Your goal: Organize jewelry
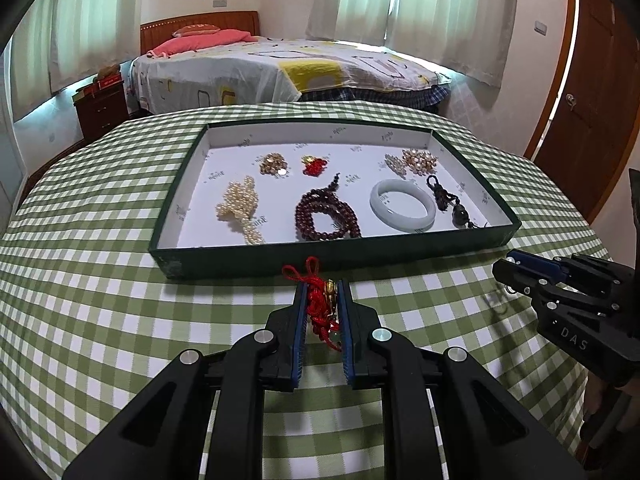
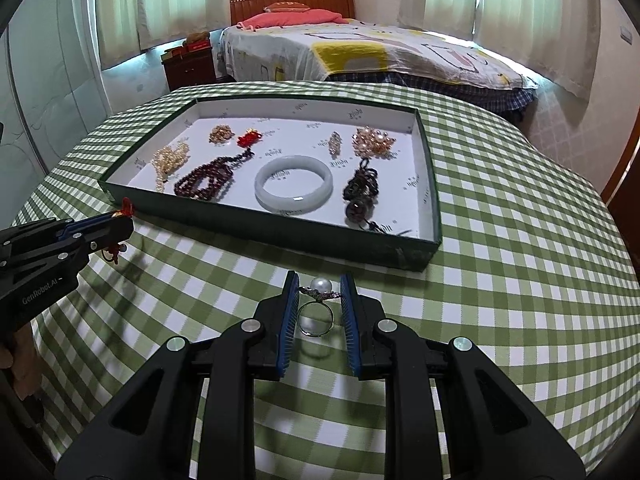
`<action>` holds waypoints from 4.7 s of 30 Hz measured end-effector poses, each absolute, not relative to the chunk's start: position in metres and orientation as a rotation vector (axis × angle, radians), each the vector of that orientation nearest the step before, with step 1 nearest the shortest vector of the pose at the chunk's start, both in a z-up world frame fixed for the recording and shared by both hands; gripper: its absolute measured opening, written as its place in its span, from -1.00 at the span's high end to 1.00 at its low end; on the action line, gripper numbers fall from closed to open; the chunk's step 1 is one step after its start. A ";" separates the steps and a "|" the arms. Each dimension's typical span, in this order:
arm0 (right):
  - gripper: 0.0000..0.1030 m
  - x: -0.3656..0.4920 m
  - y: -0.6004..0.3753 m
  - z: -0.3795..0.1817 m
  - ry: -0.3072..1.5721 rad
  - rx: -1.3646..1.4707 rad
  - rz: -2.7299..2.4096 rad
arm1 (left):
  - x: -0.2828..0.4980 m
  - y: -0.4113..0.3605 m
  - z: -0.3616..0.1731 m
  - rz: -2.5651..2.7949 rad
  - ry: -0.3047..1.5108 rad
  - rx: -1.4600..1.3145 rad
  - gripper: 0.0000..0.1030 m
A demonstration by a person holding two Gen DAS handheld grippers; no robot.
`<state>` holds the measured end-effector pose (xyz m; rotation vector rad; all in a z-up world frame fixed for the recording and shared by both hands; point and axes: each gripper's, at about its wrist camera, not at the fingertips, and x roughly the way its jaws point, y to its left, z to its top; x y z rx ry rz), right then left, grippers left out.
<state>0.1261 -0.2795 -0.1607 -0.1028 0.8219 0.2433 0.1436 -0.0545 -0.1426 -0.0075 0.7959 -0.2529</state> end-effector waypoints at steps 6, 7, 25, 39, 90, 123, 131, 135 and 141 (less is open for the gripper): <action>0.59 0.126 -0.262 -0.153 0.805 -0.100 0.253 | 0.142 -0.044 -0.132 -0.238 0.774 -0.014 0.70; 0.59 0.126 -0.259 -0.151 0.800 -0.095 0.255 | 0.142 -0.043 -0.130 -0.237 0.768 -0.015 0.70; 0.59 0.148 -0.231 -0.103 0.676 -0.074 0.277 | 0.169 -0.021 -0.090 -0.214 0.657 -0.043 0.70; 0.59 0.221 -0.220 -0.082 0.616 -0.058 0.292 | 0.234 -0.023 -0.076 -0.197 0.607 -0.036 0.70; 0.57 0.331 -0.209 -0.166 0.964 -0.056 0.271 | 0.332 -0.036 -0.155 -0.139 0.971 0.020 0.66; -0.45 0.284 -0.238 -0.145 0.809 0.030 0.198 | 0.285 -0.036 -0.128 -0.154 0.756 0.031 -0.46; -0.51 0.233 -0.246 -0.130 0.765 0.019 0.159 | 0.237 -0.025 -0.108 -0.103 0.717 0.022 -0.53; -0.53 0.204 -0.248 -0.112 0.735 0.019 0.145 | 0.213 -0.020 -0.092 -0.066 0.702 0.016 -0.59; -0.55 0.157 -0.248 -0.082 0.672 -0.005 0.139 | 0.174 -0.018 -0.066 -0.058 0.659 0.010 -0.60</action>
